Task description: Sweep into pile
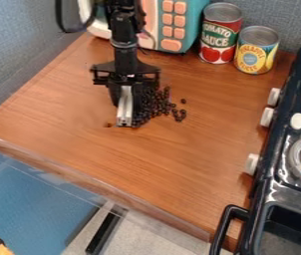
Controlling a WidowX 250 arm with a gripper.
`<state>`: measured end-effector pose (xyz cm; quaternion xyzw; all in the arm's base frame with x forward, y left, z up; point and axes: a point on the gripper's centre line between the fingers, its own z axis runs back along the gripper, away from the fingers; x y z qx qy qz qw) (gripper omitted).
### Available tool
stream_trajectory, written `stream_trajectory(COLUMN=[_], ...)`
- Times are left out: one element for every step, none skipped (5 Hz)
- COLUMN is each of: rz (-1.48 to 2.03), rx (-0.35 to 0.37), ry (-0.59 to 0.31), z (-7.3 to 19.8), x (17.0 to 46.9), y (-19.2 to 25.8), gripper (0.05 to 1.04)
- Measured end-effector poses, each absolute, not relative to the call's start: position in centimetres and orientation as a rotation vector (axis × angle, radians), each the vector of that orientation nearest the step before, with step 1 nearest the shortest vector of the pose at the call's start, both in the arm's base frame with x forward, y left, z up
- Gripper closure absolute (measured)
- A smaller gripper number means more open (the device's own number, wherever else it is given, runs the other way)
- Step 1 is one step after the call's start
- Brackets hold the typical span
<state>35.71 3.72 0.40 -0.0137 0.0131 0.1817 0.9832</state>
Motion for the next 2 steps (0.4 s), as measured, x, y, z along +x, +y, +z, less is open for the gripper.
stream_trajectory(rz=[0.342, 0.325], rx=[-0.031, -0.036], ry=[0.03, 0.033], z=[0.38, 0.44], x=[35.6, 35.58], y=[2.54, 1.62], gripper=[0.7, 0.7])
